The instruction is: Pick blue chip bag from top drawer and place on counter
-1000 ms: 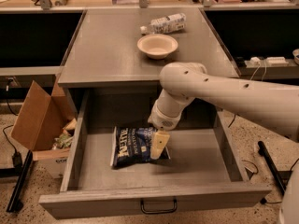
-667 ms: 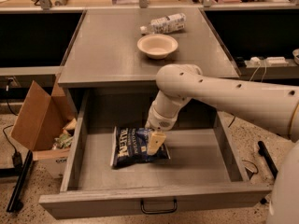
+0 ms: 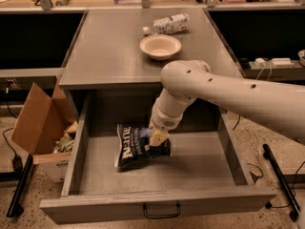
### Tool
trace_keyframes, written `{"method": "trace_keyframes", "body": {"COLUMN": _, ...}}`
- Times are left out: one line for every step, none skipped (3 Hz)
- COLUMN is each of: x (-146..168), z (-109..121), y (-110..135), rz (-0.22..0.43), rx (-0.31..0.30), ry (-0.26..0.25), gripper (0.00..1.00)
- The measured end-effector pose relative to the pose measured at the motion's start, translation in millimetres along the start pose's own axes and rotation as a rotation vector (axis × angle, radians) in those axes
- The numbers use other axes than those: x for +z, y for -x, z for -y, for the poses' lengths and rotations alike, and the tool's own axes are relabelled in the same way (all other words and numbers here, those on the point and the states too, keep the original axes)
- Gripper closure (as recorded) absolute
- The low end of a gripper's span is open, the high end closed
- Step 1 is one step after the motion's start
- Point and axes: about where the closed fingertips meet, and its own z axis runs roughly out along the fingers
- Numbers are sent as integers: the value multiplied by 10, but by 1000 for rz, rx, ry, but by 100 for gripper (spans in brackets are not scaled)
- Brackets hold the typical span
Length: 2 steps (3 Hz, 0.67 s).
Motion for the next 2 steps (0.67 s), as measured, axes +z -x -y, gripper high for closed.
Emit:
{"method": "trace_keyframes", "body": {"x": -561, "z": 5, "y": 195, "rz": -7, "rx": -31, "ry": -125, "gripper": 100}}
{"method": "trace_keyframes", "body": {"x": -1127, "z": 26, "y": 379, "rz": -17, "rx": -48, "ry": -229, "gripper": 100}}
